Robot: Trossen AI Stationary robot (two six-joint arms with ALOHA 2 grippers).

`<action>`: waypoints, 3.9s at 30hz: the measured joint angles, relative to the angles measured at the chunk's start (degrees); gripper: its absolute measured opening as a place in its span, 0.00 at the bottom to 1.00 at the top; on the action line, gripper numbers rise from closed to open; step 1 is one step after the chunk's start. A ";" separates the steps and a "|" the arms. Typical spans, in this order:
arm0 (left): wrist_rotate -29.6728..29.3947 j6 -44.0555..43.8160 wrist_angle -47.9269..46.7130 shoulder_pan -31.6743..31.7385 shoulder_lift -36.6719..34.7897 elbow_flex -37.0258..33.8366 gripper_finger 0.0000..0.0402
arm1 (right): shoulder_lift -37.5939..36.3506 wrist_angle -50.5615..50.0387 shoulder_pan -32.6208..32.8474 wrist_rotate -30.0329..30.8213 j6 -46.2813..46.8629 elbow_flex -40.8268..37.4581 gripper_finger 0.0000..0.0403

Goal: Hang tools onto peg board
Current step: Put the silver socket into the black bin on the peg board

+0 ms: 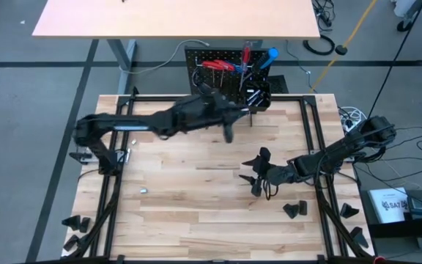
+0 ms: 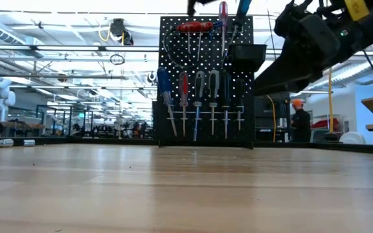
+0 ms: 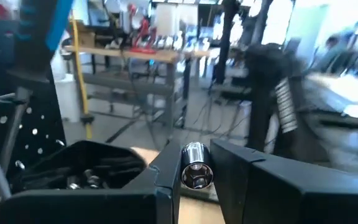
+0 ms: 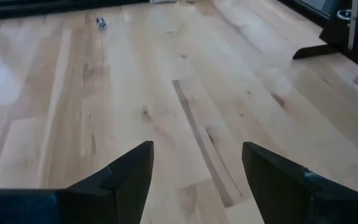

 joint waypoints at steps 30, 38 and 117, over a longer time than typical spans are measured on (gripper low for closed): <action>-2.71 7.54 -18.52 7.84 19.91 24.87 0.39 | 0.04 -1.98 0.05 -1.46 -0.33 0.00 0.59; -2.89 15.06 -38.89 4.19 8.52 24.98 0.39 | 0.07 -2.06 0.05 -1.45 0.97 0.00 0.59; -0.45 -46.85 -53.28 -47.52 -25.84 -56.06 0.25 | 8.02 5.63 -0.81 1.93 0.75 0.04 0.59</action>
